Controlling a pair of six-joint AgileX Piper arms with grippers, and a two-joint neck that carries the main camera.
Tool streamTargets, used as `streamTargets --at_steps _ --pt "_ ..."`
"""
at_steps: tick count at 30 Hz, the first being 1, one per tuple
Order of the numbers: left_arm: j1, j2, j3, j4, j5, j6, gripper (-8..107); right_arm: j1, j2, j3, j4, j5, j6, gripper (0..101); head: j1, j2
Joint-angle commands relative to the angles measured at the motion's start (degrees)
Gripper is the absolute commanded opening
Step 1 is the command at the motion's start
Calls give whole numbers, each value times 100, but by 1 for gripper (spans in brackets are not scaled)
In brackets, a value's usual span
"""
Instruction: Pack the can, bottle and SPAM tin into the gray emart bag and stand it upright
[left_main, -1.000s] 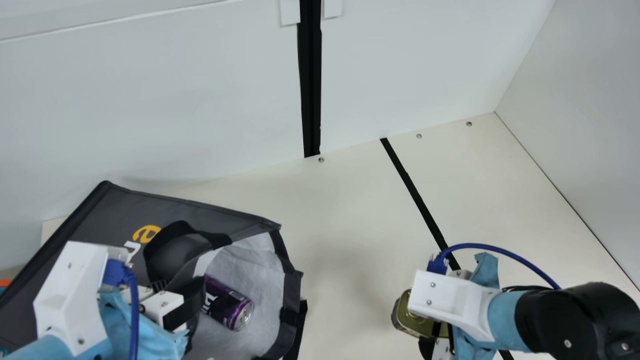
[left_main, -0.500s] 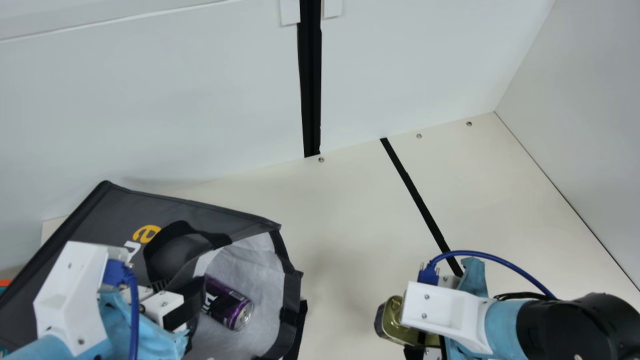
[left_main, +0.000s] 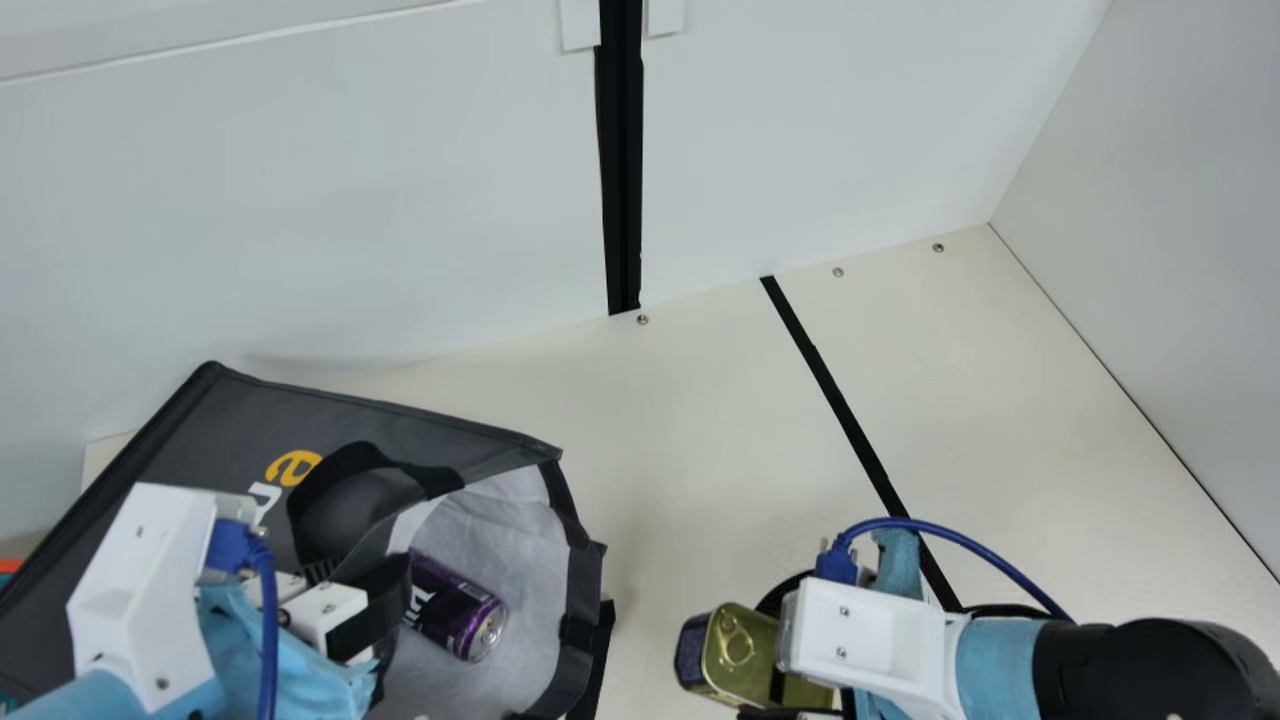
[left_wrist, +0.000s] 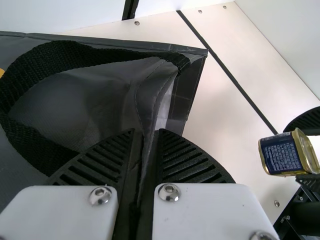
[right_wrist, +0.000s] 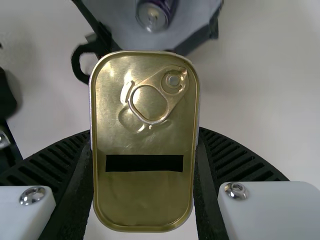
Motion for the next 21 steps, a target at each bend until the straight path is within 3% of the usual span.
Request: streamTargets --at_steps 1,12,21 --pt "0 0 0 0 0 0 -8 -23 -6 82 466 39 -267 0 -130 -5" --pt "0 0 0 0 0 0 -8 -92 70 478 1318 11 -1072 0 -130 -5" --pt "0 0 0 0 0 0 -8 284 288 641 1663 -304 -1317 0 -130 -5"
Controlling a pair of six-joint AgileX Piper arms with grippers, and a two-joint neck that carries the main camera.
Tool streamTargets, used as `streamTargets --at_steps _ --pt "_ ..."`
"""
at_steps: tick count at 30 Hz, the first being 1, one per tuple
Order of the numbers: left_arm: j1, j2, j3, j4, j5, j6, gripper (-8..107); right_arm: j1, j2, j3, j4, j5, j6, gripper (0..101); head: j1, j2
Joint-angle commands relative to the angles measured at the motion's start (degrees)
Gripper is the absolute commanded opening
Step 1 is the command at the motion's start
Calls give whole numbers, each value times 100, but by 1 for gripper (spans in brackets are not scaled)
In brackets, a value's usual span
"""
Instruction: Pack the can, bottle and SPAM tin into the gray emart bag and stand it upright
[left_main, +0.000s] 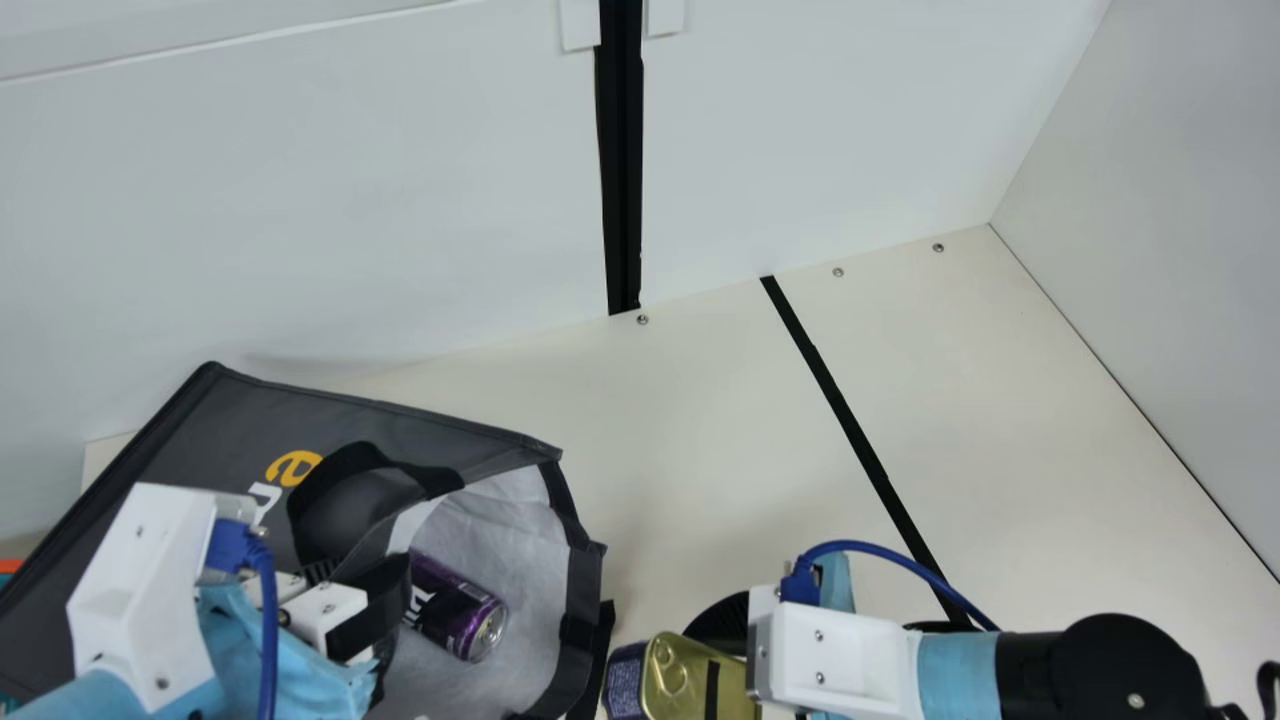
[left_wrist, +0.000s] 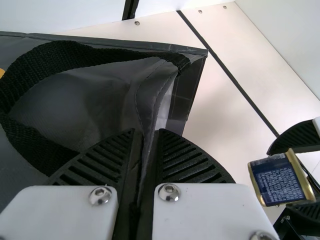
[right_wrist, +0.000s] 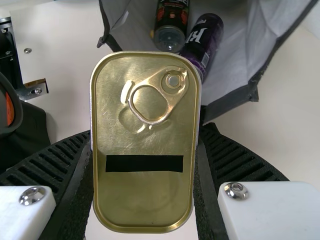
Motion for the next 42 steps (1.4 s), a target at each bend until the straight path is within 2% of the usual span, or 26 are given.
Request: streamTargets --at_steps 1,9,19,42 --pt "0 0 0 0 0 0 -8 140 52 15 81 -113 -8 0 -130 -14" --pt "0 0 0 0 0 0 -8 772 372 -11 301 -665 -5 0 -130 -14" --pt "0 0 0 0 0 0 -8 1418 983 -255 595 -1258 -70 0 -130 -14" --pt "0 0 0 0 0 0 -8 2167 2626 -1148 1280 -1994 -507 0 -130 -14"
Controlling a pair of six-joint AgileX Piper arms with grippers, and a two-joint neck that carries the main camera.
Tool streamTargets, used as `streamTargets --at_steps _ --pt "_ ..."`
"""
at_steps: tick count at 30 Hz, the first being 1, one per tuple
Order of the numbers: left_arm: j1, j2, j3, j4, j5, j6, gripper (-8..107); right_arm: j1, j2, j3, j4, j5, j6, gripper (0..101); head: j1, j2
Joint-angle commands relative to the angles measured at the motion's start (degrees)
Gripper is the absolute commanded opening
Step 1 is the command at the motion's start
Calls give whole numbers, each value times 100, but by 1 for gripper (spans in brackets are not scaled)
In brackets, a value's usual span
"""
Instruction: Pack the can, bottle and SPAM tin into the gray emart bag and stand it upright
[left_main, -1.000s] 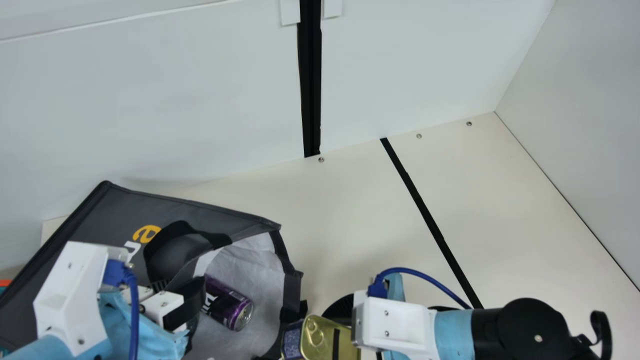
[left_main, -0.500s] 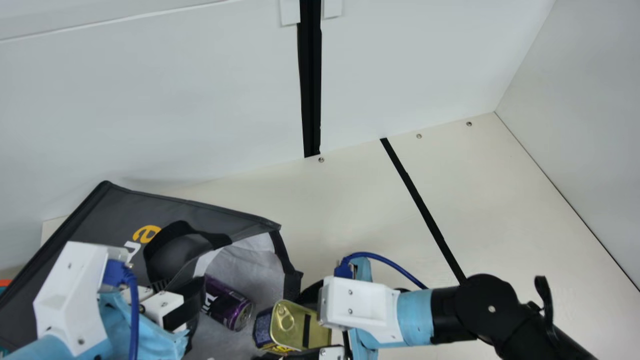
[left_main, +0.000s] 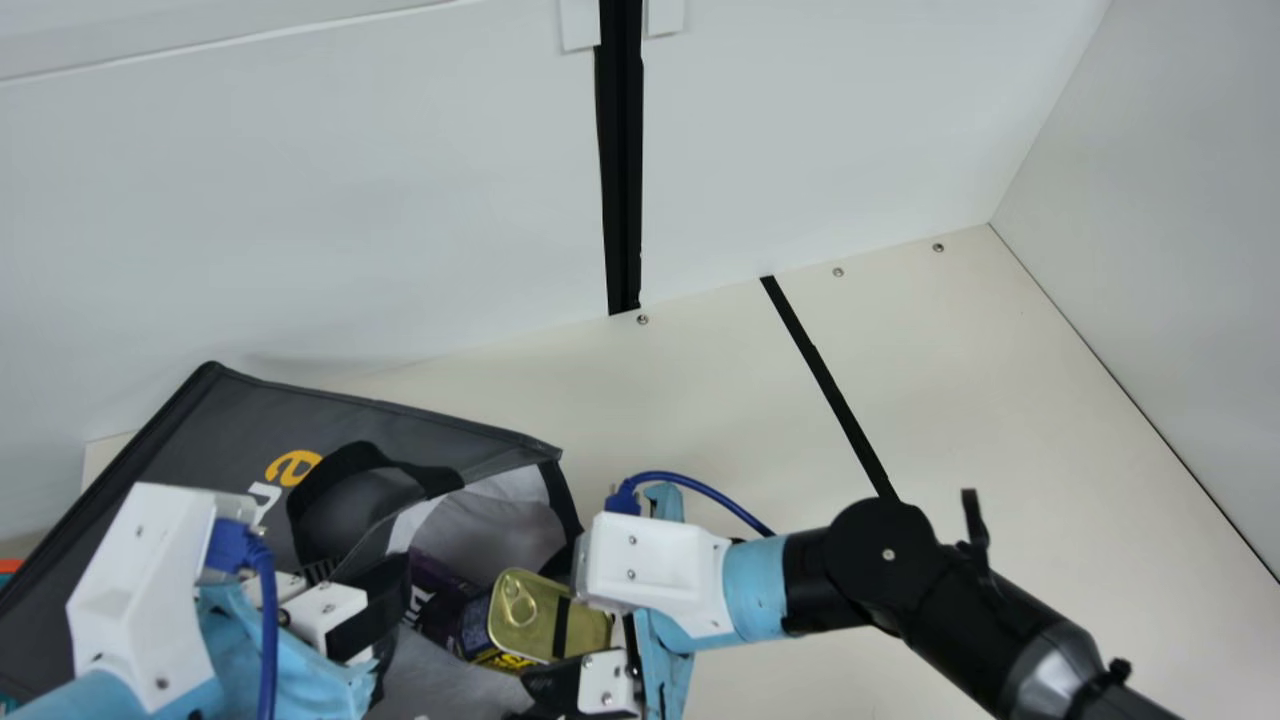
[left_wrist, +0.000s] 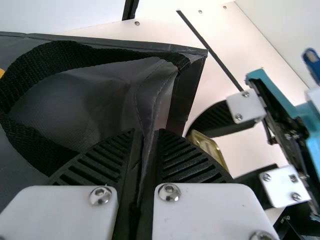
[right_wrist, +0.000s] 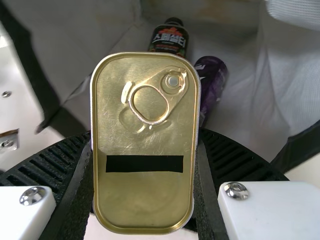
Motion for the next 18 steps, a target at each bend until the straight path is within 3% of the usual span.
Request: streamTargets --at_steps 1,18 --pt "0 0 0 0 0 0 -8 66 159 -88 27 -56 2 0 -130 -5" --pt "0 0 0 0 0 0 -8 704 1342 -1081 265 -841 344 0 -130 -5"
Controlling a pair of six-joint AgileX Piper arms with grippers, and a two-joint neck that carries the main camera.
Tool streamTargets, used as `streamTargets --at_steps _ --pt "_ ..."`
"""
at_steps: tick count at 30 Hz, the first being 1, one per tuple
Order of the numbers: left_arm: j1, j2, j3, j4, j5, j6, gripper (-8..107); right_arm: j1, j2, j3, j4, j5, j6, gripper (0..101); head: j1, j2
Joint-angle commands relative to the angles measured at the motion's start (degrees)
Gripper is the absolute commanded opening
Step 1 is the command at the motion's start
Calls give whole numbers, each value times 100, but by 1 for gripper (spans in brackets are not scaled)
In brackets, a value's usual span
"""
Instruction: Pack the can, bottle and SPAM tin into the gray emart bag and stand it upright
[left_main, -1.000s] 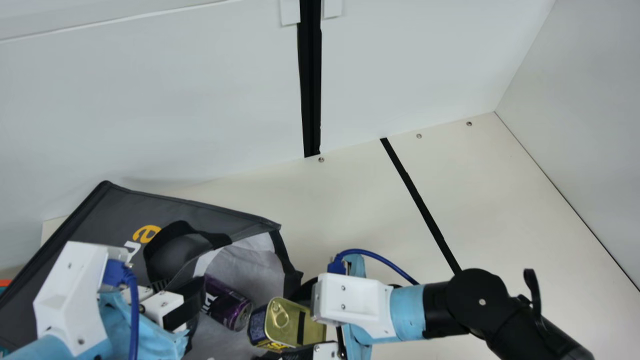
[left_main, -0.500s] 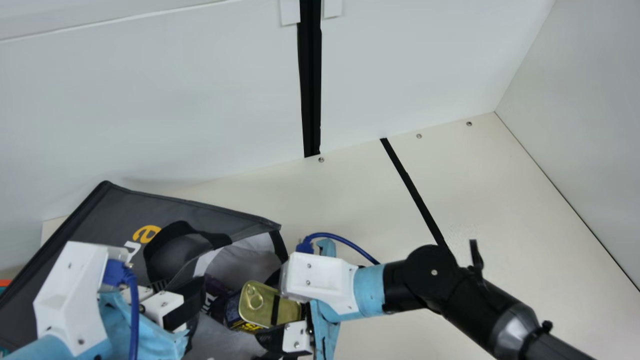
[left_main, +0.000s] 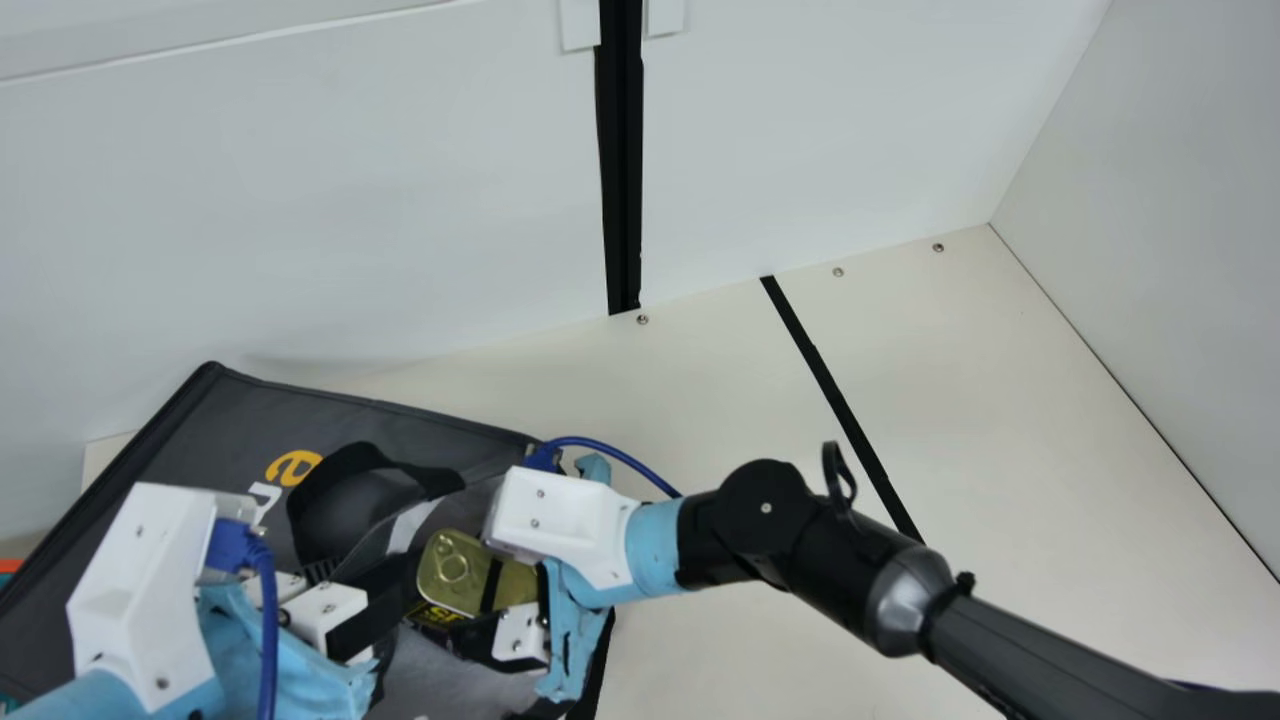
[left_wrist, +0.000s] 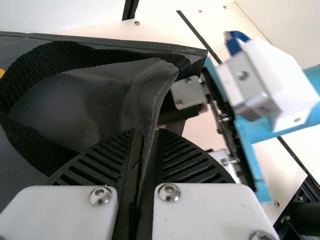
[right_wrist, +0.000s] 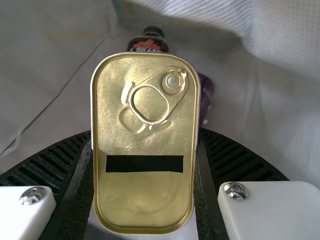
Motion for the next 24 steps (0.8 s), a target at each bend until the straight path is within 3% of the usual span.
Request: streamTargets --at_steps 1,9,24 --pt "0 0 0 0 0 0 -8 77 131 -116 -10 -85 51 0 -130 -14" --pt "0 0 0 0 0 0 -8 353 494 -450 -9 -446 280 0 -130 -14" --pt "0 0 0 0 0 0 -8 575 677 -669 -149 -909 663 50 -130 -14"
